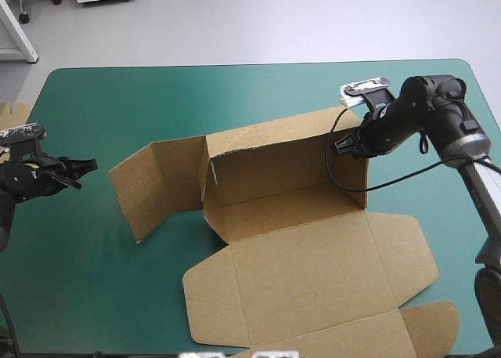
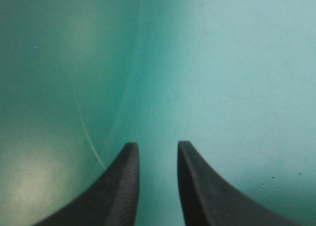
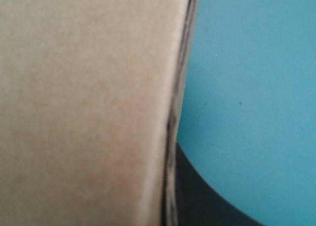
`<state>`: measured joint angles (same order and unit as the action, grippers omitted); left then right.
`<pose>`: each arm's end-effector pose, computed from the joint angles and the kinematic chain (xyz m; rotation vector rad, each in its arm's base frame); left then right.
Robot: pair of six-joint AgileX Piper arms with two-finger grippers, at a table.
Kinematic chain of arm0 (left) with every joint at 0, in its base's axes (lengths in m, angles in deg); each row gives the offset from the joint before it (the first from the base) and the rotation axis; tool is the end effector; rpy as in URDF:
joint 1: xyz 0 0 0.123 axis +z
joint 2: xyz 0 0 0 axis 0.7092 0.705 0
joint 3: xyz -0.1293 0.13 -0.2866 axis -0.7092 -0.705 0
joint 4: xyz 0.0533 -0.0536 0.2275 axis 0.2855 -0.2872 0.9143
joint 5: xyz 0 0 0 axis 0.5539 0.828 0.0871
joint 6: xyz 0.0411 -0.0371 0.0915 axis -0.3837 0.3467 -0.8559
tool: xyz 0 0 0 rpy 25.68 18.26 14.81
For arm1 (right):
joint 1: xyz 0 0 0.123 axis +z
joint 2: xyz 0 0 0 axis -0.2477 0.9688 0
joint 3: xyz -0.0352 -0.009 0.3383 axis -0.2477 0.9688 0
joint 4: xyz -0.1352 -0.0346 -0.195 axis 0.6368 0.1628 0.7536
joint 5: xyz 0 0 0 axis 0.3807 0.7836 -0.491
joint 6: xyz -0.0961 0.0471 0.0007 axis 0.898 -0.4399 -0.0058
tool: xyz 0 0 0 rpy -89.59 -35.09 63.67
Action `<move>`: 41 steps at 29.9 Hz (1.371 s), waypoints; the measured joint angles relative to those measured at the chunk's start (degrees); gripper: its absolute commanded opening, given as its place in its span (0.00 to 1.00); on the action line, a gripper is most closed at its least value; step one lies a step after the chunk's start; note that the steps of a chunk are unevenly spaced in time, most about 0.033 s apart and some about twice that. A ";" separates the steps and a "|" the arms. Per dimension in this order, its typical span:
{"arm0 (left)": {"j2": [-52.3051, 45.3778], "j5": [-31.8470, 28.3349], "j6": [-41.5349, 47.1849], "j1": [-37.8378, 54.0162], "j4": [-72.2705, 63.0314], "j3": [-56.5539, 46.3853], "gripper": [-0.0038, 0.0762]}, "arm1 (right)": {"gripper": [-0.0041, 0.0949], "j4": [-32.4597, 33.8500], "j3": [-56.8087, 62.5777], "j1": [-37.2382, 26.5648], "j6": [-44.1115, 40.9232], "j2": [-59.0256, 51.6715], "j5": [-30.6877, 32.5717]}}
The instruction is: Fold the box
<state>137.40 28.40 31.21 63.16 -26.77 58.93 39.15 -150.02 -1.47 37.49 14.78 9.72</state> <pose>0.2433 0.0627 0.3517 -0.3038 2.3656 -0.0251 0.3193 0.0894 0.4032 -0.5539 2.6562 0.2249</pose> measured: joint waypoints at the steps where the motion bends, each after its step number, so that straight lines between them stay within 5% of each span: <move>1: 0.00 0.09 -0.10 0.00 0.00 0.00 0.29 | 0.03 0.04 -0.77 0.00 0.00 1.01 0.60; 17: 0.00 1.72 -1.11 0.00 -0.19 0.00 0.29 | 0.04 -0.62 -8.59 0.00 -0.50 10.50 1.46; 27: 0.00 2.02 -3.36 0.00 -2.37 0.00 0.29 | 0.54 -1.50 -10.05 0.00 -0.48 12.80 -0.62; 41: 0.00 2.19 -5.52 0.00 -2.82 0.00 0.29 | 0.53 -1.62 -13.55 0.00 -0.42 11.61 -3.22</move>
<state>137.40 30.59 25.70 63.16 -29.59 58.93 37.53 -163.58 -1.47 37.07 26.39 6.50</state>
